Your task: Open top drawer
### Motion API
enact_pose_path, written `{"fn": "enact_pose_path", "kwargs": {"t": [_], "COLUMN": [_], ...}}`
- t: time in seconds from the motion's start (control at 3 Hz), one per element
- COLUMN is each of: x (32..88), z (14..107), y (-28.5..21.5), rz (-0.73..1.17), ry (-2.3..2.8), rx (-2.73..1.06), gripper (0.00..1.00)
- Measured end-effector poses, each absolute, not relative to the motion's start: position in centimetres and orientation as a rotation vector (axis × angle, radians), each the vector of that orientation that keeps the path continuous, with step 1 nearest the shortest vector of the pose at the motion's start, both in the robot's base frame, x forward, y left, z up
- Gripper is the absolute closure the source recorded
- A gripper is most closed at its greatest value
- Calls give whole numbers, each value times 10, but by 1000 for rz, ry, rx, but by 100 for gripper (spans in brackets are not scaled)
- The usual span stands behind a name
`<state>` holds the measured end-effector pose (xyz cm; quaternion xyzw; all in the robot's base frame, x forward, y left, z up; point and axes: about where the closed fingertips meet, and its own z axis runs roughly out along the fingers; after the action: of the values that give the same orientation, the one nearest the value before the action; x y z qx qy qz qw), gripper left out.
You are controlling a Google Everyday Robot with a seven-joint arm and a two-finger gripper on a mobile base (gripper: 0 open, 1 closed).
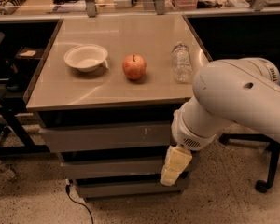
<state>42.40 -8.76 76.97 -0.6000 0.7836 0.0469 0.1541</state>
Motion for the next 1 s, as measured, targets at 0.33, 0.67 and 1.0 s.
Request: {"fn": "enact_pose_path", "kwargs": {"t": [0.33,0.67,1.0], "x": [432,455,470], "z": [750,726,709], "y": [-79,-68,-63], "rz": [128,111,100], "ry": [2220,2200,2195], "rx": [-1709,-1682,-1669], "gripper": [0,0,0]}}
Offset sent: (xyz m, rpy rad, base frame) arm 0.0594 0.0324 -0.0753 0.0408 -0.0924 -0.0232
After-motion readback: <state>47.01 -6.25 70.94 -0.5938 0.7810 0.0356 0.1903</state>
